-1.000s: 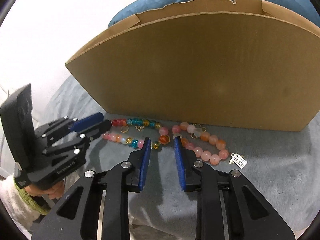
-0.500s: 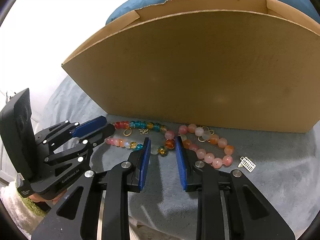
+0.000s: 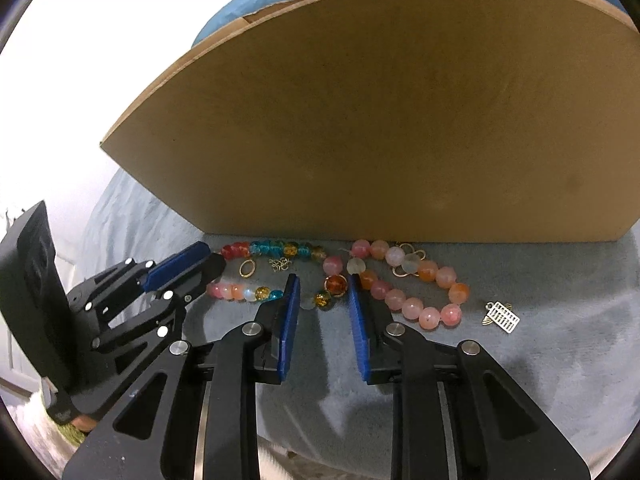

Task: Organize jewelry
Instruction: 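Lower the left tool to the multicolour bead bracelet and close on it, then lift the multicolour bracelet with the left tool and carry it into the box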

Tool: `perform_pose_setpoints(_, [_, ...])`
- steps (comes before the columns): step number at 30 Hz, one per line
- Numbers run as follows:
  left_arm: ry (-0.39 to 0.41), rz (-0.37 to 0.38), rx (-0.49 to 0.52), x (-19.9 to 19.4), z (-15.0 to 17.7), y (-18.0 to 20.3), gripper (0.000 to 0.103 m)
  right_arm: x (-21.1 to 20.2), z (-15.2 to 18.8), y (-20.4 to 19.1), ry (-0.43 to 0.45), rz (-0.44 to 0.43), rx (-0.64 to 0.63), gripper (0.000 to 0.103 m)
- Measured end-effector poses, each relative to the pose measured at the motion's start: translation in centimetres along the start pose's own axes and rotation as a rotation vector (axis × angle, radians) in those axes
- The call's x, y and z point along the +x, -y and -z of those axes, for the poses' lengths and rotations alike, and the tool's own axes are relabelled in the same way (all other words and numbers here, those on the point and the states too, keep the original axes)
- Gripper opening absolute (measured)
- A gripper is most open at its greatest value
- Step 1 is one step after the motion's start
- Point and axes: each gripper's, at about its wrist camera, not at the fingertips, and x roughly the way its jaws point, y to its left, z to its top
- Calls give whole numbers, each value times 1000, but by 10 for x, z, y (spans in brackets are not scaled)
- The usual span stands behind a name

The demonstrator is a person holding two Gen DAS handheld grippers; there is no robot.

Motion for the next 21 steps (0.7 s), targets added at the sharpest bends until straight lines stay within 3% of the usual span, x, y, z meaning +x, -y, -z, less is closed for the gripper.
perform_pose_setpoints(2, [3,-5,3,0,0,1,12,-1,-1,-1,10,12,-12,19])
perform_pose_setpoints(5, [7,-8,3,-2,0,2,10,-8,0,-2,26,31,-30,8])
perform_pose_setpoints(21, [32,9,-50,-20,1,-7,9,-19,8,-21,80,49,-111,7])
